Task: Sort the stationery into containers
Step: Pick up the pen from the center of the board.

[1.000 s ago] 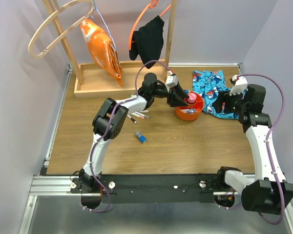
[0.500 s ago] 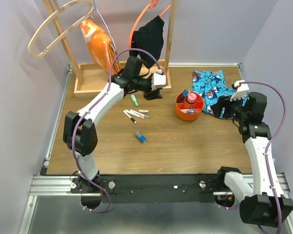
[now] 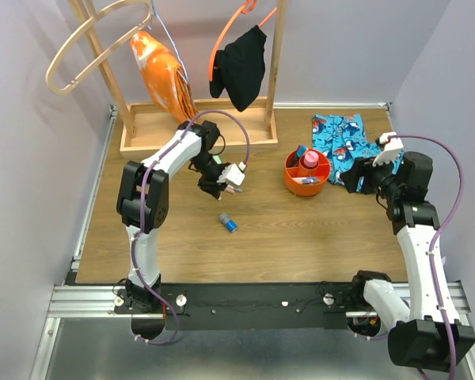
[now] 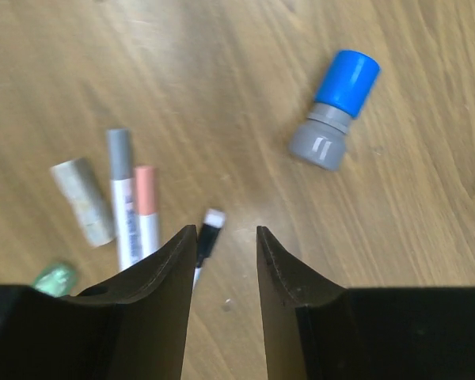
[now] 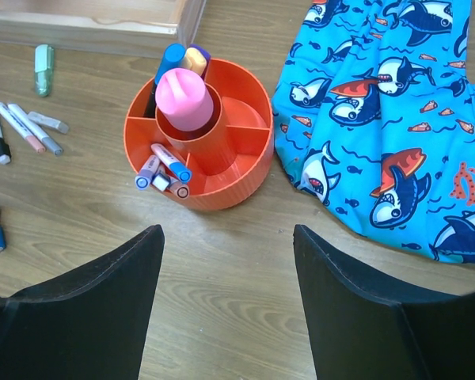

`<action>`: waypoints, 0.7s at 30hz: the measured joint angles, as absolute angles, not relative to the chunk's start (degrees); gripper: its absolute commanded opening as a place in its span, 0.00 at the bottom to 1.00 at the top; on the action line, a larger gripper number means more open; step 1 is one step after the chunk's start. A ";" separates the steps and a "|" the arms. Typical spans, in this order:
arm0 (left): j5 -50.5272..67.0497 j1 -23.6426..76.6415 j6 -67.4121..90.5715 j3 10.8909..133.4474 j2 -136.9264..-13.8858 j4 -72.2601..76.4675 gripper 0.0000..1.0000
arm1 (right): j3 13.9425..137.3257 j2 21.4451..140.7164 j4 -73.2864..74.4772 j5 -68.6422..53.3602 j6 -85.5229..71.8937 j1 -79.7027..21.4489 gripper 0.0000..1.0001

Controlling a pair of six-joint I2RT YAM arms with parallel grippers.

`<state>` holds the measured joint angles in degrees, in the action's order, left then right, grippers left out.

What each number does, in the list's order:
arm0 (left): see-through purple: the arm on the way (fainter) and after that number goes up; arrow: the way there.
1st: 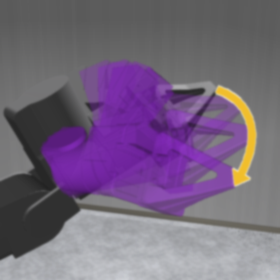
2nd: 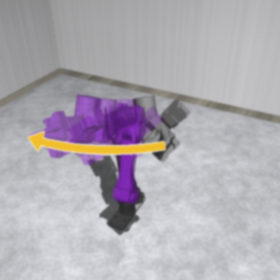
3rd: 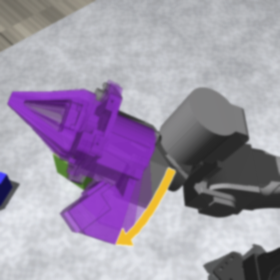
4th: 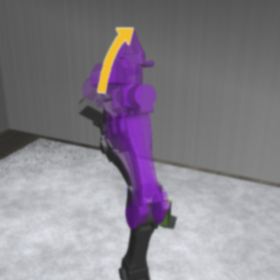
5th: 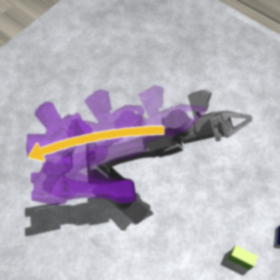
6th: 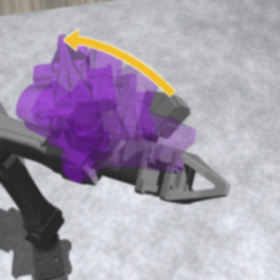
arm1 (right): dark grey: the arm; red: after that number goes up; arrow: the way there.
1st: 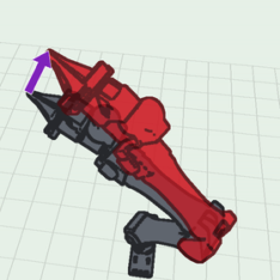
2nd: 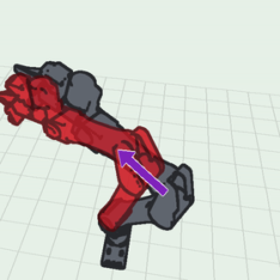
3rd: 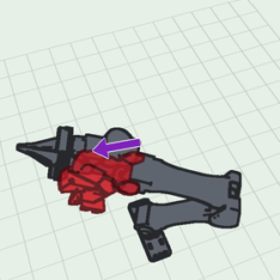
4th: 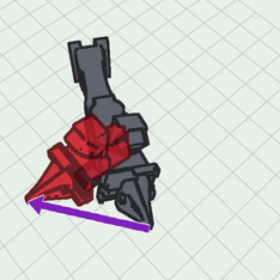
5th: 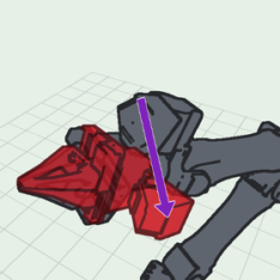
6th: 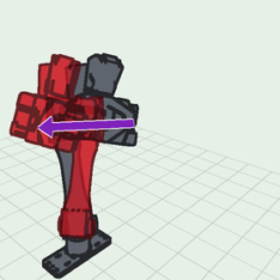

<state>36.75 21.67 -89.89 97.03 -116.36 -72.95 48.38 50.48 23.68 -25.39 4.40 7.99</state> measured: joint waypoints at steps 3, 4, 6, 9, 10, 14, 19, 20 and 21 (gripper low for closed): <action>34.22 21.91 -92.66 94.11 -116.36 -74.00 0.44 | 48.36 50.28 23.70 -25.39 4.29 7.99 0.74; 33.54 22.02 -93.17 93.32 -116.36 -74.08 0.44 | 48.36 50.15 23.70 -25.39 4.29 7.99 0.74; 31.59 22.24 -94.02 91.96 -116.38 -74.26 0.44 | 48.36 49.98 23.73 -25.39 4.25 7.99 0.74; 30.20 22.24 -94.52 91.79 -116.38 -74.19 0.44 | 48.36 49.82 23.73 -25.39 4.03 7.99 0.74; 29.85 22.24 -94.59 91.79 -116.38 -73.73 0.44 | 48.36 49.82 23.73 -25.39 3.97 7.99 0.74; 29.04 22.24 -94.65 91.83 -116.95 -72.84 0.44 | 48.36 49.82 23.73 -25.36 3.66 7.99 0.74; 28.91 22.24 -94.61 92.47 -118.93 -71.85 0.46 | 48.36 50.17 23.70 -25.36 3.38 7.99 0.74; 28.91 22.24 -94.61 92.71 -119.59 -71.44 0.46 | 48.36 50.30 23.68 -25.36 3.29 7.99 0.74; 28.88 22.24 -94.50 93.17 -120.20 -71.18 0.46 | 48.36 50.54 23.68 -25.36 3.22 7.99 0.74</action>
<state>28.88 22.24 -94.50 93.17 -120.20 -71.18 48.36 50.54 23.68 -25.36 3.22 7.99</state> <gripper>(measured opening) 0.454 0.744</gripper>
